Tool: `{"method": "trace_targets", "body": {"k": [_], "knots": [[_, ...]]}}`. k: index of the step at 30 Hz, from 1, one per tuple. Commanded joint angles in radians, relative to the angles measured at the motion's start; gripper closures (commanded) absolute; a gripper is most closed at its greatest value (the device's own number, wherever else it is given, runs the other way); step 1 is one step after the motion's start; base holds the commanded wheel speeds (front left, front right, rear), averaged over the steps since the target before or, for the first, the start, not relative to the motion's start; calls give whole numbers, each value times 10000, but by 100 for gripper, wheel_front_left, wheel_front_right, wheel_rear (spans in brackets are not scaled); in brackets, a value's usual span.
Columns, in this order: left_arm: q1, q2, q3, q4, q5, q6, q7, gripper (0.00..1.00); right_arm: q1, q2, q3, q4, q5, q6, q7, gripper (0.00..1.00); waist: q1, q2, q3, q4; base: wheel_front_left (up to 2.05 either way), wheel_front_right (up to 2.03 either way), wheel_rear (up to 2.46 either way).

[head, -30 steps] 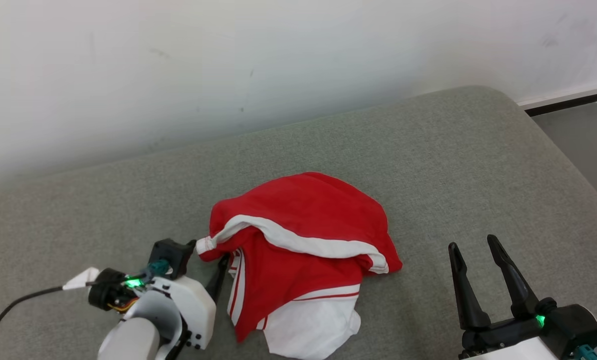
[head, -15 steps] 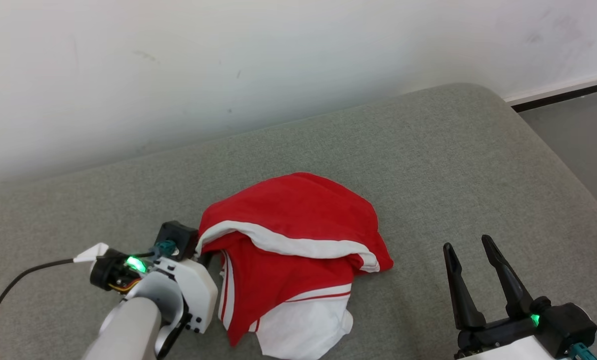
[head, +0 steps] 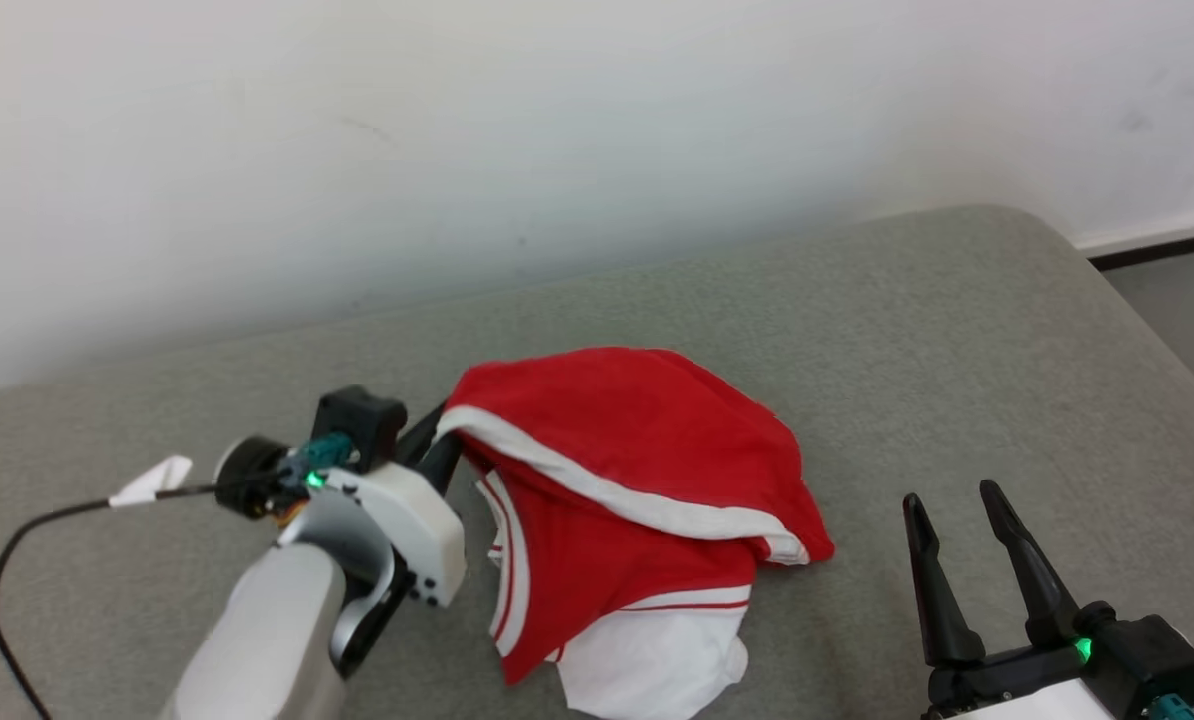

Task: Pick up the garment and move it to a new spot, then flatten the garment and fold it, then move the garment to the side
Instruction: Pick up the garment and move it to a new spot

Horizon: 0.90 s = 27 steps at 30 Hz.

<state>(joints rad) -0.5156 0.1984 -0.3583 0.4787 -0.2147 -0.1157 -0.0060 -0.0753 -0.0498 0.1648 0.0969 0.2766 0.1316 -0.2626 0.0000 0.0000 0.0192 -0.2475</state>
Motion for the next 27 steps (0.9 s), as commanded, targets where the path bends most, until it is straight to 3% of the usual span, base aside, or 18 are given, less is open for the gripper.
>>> {"method": "trace_targets", "body": {"k": [1,6,15,20,27], "knots": [[-257,92,22,-257,-122,-36,-5,100,141,-23,-58,2,36,-18,-32,0,0,0,-159,352,0,0,0],[-866,67,142,-999,-886,-111,344,100,178,-24,-99,-20,82,-18,-31,0,0,0,-324,1159,0,0,0],[-2321,728,690,-1647,-1780,-107,1021,100,206,-19,-28,-61,309,-18,-32,0,0,0,-446,2630,0,0,0],[-3079,1160,1474,-1239,-2336,21,1376,100,376,-19,14,-31,467,-18,-29,0,0,0,-425,3455,0,0,0],[-4208,1756,1998,396,-2502,99,1427,100,107,-19,90,-74,485,-18,-18,0,0,0,-146,4448,0,0,0]]}}
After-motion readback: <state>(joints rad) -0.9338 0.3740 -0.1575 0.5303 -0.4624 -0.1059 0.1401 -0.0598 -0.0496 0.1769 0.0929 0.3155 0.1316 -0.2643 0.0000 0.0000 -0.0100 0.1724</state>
